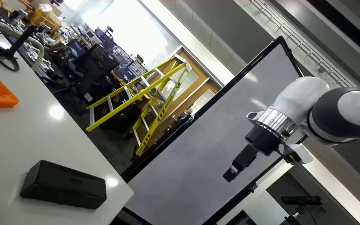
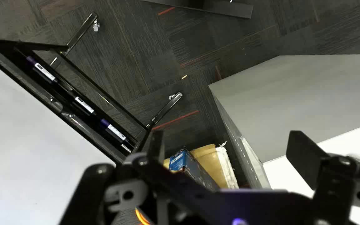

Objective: Pick up the white board eraser and move it slightly forward.

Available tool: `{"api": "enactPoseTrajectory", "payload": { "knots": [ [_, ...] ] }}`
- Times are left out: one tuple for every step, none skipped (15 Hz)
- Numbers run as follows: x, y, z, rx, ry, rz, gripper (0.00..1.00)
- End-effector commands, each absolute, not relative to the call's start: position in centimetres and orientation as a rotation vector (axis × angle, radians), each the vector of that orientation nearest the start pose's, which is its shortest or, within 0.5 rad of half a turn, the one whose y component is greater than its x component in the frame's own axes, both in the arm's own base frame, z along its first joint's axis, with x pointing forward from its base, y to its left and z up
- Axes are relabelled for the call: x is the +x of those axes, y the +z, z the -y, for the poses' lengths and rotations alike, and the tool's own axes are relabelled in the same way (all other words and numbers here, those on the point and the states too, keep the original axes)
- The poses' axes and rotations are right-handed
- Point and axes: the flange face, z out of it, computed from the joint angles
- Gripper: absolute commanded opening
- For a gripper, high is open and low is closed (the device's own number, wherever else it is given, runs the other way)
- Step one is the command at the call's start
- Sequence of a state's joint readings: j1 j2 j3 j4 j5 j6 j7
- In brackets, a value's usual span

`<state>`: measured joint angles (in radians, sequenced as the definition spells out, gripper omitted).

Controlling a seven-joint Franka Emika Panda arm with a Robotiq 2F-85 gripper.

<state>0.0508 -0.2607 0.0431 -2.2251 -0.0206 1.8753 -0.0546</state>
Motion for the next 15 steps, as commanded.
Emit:
{"api": "enactPoseTrajectory", "payload": {
  "knots": [
    [46.1, 47.4, -4.3, -3.161, 0.142, 0.243, 1.00],
    [46.1, 47.4, -4.3, -3.161, 0.142, 0.243, 1.00],
    [46.1, 47.4, -4.3, -3.161, 0.142, 0.243, 1.00],
    [46.1, 47.4, -4.3, -3.161, 0.142, 0.243, 1.00],
    [46.1, 47.4, -4.3, -3.161, 0.142, 0.243, 1.00],
    [46.1, 47.4, -4.3, -3.161, 0.142, 0.243, 1.00],
    [46.1, 47.4, -4.3, -3.161, 0.142, 0.243, 1.00],
    [46.4, 47.4, -4.7, -3.191, 0.129, 0.291, 1.00],
    [46.8, 47.3, -5.4, -3.203, 0.127, 0.366, 1.00],
    [47.1, 47.1, -6.2, -3.215, 0.132, 0.448, 1.00],
    [47.4, 46.9, -7.2, -3.221, 0.142, 0.549, 1.00],
    [47.7, 46.5, -8.5, -3.216, 0.150, 0.643, 1.00],
    [47.9, 46.1, -9.7, -3.209, 0.148, 0.732, 1.00],
    [48.1, 45.6, -11.1, -3.197, 0.144, 0.824, 1.00],
    [48.3, 45.1, -12.6, -3.184, 0.131, 0.913, 1.00]
  ]
}}
